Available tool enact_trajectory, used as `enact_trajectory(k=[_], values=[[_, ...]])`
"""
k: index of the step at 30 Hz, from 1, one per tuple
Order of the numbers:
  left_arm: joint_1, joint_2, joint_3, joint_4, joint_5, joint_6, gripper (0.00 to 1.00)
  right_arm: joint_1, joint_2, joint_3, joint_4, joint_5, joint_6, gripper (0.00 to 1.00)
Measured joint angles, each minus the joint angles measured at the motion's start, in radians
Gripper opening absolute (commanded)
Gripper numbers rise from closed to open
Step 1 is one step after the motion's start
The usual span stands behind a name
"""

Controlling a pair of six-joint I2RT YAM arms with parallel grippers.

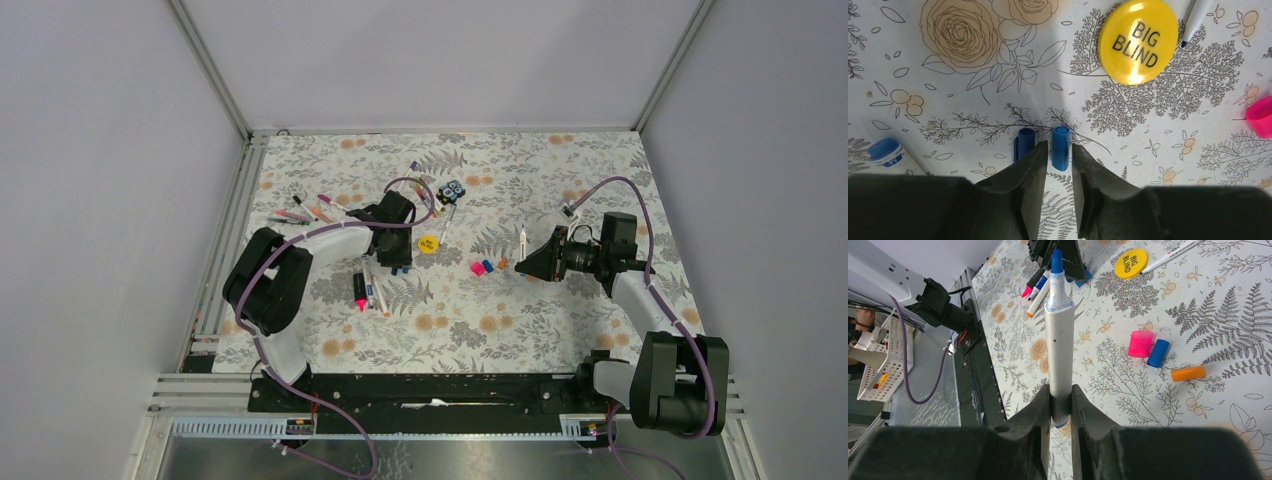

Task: Open the pen caps
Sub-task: Place the pen cap at the center of the board, then place the pen at the center of the board.

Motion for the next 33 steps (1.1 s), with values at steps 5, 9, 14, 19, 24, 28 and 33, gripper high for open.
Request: enact_trajectory(k=[5, 9, 14, 19, 24, 28, 33], values=[[0.000, -0.035, 0.001, -0.018, 0.000, 0.000, 0.36, 0.000, 0.000, 0.000, 0.000, 0.000, 0.000, 0.00], [0.000, -0.097, 0.002, -0.020, -0.001, 0.000, 0.40, 0.000, 0.000, 0.000, 0.000, 0.000, 0.000, 0.00], [0.000, -0.204, -0.005, 0.003, -0.005, 0.007, 0.51, 0.000, 0.008, 0.000, 0.000, 0.001, 0.002, 0.00], [0.001, -0.328, -0.056, 0.044, -0.028, 0.019, 0.66, 0.000, 0.040, 0.013, -0.002, 0.013, 0.014, 0.00], [0.015, -0.430, -0.121, 0.070, -0.056, 0.024, 0.94, 0.015, 0.086, 0.056, -0.024, 0.064, 0.031, 0.00], [0.061, -0.534, -0.192, 0.100, -0.074, 0.015, 0.99, 0.089, 0.140, 0.142, -0.089, 0.166, 0.031, 0.00], [0.130, -0.655, -0.259, 0.121, -0.077, -0.009, 0.99, 0.262, 0.240, 0.290, -0.143, 0.330, 0.065, 0.01]])
